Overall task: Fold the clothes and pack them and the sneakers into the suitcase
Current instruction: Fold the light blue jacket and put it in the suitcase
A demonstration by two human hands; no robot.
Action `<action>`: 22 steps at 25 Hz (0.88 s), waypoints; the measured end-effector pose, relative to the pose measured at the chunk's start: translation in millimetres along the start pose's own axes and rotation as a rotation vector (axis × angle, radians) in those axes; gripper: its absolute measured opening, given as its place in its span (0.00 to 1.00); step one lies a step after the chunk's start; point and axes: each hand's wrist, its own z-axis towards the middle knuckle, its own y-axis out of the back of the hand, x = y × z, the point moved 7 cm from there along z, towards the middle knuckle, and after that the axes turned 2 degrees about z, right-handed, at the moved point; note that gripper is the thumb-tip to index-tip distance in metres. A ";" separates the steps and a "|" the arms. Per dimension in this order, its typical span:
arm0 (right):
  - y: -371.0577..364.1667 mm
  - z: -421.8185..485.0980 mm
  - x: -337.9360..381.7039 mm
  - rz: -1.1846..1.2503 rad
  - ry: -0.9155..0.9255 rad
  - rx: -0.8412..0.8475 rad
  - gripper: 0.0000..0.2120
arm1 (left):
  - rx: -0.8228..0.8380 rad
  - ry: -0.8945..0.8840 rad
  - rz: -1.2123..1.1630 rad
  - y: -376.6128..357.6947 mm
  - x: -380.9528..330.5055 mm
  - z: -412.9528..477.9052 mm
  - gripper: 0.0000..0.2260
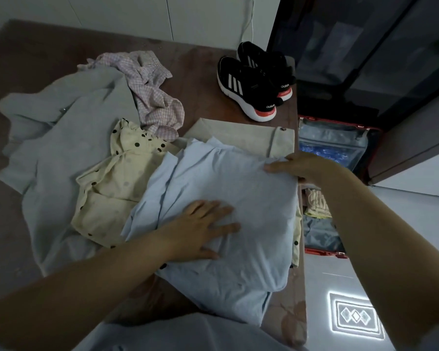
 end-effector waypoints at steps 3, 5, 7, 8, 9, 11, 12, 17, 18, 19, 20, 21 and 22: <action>-4.1 8.4 5.4 -0.199 -0.018 0.014 0.45 | -0.157 0.056 -0.058 13.8 -3.4 -12.2 0.26; -4.1 -4.5 13.4 -0.274 0.060 -0.069 0.30 | -0.211 0.101 -0.130 19.1 1.2 -24.9 0.21; -4.8 -33.2 30.6 -0.343 0.291 -0.181 0.16 | -0.201 0.136 -0.107 13.7 9.7 -37.6 0.21; -9.5 -58.5 39.6 -0.354 0.431 -0.242 0.12 | -0.190 0.142 -0.075 9.6 13.5 -44.4 0.22; -17.8 -85.8 44.9 -0.354 0.570 -0.285 0.12 | -0.180 0.148 -0.055 4.1 16.0 -50.7 0.24; -40.4 -139.2 42.3 -0.447 0.852 -0.418 0.20 | -0.160 0.164 -0.062 2.4 15.2 -60.7 0.25; -55.2 -161.7 33.2 -0.551 0.980 -0.506 0.23 | -0.160 0.169 -0.101 5.4 14.1 -65.9 0.23; -127.9 -218.2 -37.0 -0.743 1.245 -0.631 0.06 | -0.161 0.166 -0.302 8.8 27.6 -139.1 0.22; -138.6 -220.4 -49.4 -0.751 1.254 -0.625 0.05 | -0.222 0.203 -0.290 14.1 35.3 -162.3 0.23; -146.8 -220.0 -60.6 -0.761 1.255 -0.629 0.06 | -0.307 0.263 -0.310 24.6 46.0 -181.7 0.24; -154.4 -217.9 -69.8 -0.774 1.244 -0.627 0.06 | -0.383 0.344 -0.328 40.6 55.0 -194.3 0.25; -161.3 -214.1 -77.3 -0.793 1.223 -0.620 0.08 | -0.493 0.420 -0.339 60.7 61.0 -197.1 0.24; -167.8 -209.6 -83.5 -0.823 1.194 -0.603 0.08 | -0.598 0.463 -0.335 83.6 59.5 -189.7 0.22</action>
